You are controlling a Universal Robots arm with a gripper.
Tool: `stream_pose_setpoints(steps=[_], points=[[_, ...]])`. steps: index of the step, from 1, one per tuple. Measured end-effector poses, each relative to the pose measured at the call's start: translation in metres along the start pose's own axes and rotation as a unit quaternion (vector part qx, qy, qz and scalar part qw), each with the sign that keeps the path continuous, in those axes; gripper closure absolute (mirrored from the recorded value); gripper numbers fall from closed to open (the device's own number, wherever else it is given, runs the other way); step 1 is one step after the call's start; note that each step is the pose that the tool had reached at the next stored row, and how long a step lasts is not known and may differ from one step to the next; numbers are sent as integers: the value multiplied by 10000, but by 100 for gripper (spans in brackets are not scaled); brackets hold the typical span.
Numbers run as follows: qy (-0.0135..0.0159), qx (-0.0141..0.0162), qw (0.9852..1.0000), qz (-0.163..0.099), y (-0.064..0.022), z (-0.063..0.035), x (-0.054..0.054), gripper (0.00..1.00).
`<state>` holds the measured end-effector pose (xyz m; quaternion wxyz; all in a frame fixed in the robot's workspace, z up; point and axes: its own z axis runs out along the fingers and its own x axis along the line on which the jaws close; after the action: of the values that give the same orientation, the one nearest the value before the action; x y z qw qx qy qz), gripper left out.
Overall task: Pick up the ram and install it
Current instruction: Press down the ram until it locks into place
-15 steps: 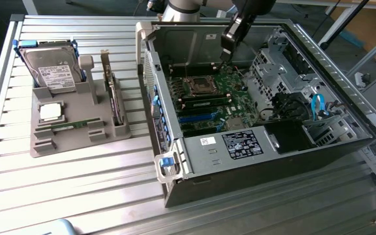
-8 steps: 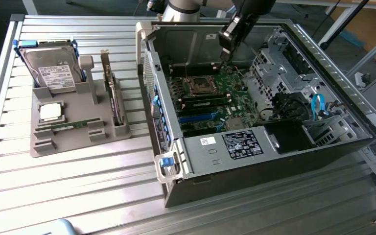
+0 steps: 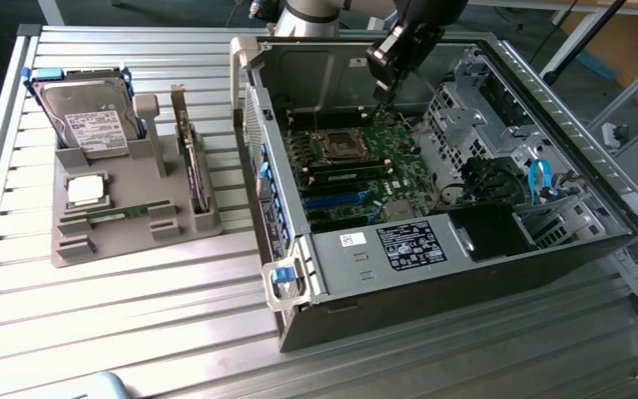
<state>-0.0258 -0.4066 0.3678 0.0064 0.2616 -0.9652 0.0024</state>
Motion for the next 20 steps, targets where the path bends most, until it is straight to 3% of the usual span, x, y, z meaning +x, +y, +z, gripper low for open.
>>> stream_pose_setpoints(steps=[4, 9, 15, 20], points=[[0, -4, 9996, 292, 0, 0, 0, 89], [1, -9, 9979, 655, 0, 0, 0, 89], [1, -15, 9942, 1078, 0, 1, 0, 89], [2, -20, 9896, 1439, 0, 1, 0, 89]])
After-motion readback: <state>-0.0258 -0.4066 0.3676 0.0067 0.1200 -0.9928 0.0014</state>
